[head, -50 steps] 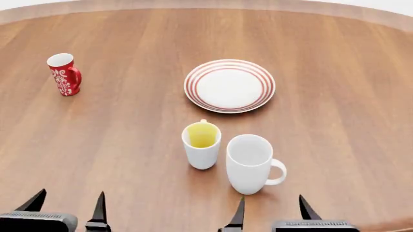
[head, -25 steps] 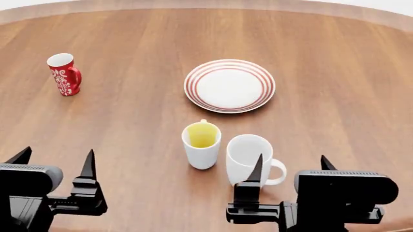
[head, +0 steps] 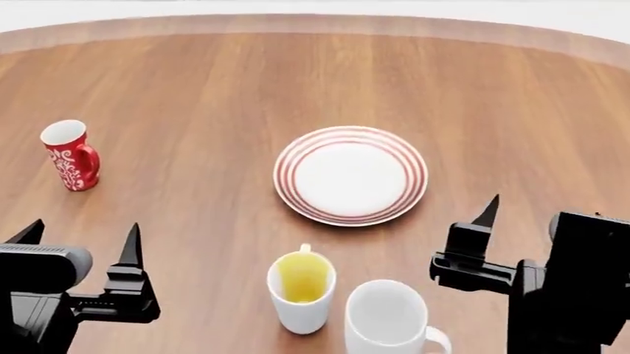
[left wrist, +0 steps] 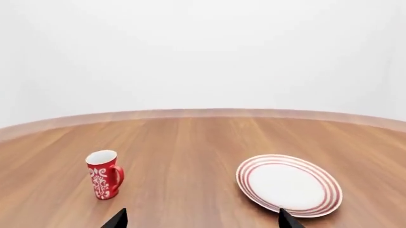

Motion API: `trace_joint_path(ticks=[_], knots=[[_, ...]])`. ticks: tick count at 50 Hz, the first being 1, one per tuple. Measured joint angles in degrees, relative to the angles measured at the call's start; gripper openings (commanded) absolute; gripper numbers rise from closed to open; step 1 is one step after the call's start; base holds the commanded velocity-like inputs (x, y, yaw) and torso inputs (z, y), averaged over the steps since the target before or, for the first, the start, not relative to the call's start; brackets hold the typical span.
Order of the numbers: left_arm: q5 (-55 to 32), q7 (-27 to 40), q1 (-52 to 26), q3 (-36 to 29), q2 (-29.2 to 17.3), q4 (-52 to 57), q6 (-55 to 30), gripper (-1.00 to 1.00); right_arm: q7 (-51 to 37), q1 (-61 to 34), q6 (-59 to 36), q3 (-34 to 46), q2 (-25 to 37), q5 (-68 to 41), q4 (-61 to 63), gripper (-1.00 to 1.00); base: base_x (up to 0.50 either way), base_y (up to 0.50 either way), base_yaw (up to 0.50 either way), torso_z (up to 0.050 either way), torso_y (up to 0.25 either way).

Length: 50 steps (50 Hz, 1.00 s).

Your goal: Pick up the red mug and put it on the plate

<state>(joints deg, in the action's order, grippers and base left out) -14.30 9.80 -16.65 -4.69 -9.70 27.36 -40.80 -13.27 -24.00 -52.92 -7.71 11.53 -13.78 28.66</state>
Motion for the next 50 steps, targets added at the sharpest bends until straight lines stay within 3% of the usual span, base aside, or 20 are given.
trace_joint_path(ticks=[21,50], knots=[[-0.54,0.75,-0.12,-0.47,-0.66,-1.23,1.0,1.0,-1.55,-3.67,-1.29,-7.43,2.31,-1.02,-5.04,1.0,0.5,0.0,0.0,0.0,0.001],[-1.5,1.55,-0.03,-1.09,-1.45,-2.15,1.97,1.0,-1.97,-3.99,-0.63,-7.99,3.12,-1.55,-7.1,1.0,0.5,0.0,0.0,0.0,0.001]])
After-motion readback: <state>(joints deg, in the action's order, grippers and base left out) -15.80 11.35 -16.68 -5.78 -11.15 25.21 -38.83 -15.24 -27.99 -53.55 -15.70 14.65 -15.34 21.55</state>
